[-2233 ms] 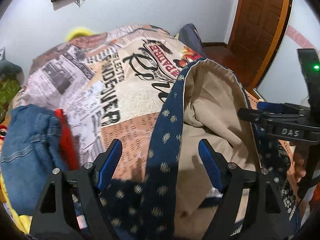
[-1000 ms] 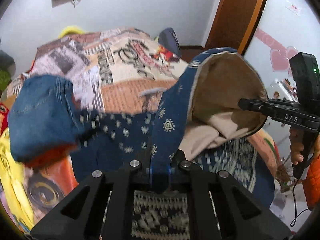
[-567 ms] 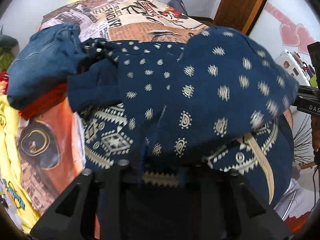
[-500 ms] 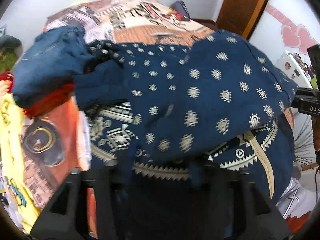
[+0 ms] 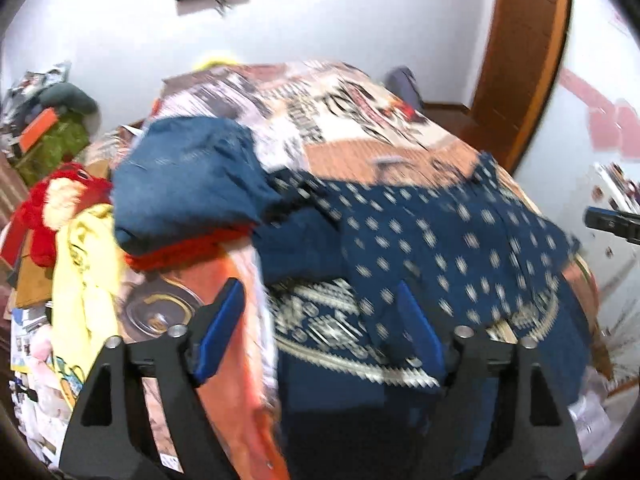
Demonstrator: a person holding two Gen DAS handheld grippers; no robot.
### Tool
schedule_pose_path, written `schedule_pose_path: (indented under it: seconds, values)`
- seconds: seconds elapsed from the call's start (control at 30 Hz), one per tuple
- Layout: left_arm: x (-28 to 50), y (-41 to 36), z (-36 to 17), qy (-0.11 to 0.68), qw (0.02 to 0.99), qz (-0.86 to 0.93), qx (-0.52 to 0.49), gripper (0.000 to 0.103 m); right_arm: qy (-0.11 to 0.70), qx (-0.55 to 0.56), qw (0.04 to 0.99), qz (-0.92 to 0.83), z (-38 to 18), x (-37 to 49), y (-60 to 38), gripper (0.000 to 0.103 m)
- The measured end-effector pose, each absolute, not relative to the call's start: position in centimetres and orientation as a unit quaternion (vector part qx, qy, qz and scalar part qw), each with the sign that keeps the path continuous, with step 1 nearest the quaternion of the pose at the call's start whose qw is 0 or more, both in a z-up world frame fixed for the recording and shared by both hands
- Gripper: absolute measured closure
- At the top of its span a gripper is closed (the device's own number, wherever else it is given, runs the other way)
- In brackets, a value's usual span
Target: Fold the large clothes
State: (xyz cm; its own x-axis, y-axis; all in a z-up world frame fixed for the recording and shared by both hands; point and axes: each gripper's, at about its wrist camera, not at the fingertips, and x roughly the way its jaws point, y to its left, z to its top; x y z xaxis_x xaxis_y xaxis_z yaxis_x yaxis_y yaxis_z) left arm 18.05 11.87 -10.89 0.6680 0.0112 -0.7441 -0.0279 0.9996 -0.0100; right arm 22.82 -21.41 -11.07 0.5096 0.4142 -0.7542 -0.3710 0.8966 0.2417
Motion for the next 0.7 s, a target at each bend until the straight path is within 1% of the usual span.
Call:
schedule_pose_path:
  seconds: [0.1, 0.13, 0.17, 0.47, 0.7]
  values:
    - [19.5, 13.2, -11.3, 0.409, 0.912, 0.030, -0.021, 0.019, 0.434, 0.032, 0.875, 0.211, -10.9, 23.9, -21.8, 0.049]
    - [20.1, 13.7, -11.7, 0.413, 0.909, 0.032, -0.030, 0.017, 0.434, 0.036, 0.877, 0.204, -11.1, 24.5, -21.8, 0.044]
    - [20.9, 14.4, -12.3, 0.421, 0.905, 0.033, -0.048, 0.015, 0.434, 0.037, 0.878, 0.199, -11.2, 24.9, -21.9, 0.041]
    - [27.5, 19.0, -19.8, 0.492, 0.848, 0.018, -0.196, 0.015, 0.487, 0.045, 0.860, 0.145, -16.2, 30.5, -22.7, 0.040]
    - [32.3, 20.1, -24.5, 0.519, 0.822, 0.011, -0.233, 0.015, 0.533, 0.067, 0.835, 0.115, -20.7, 35.5, -23.9, 0.040]
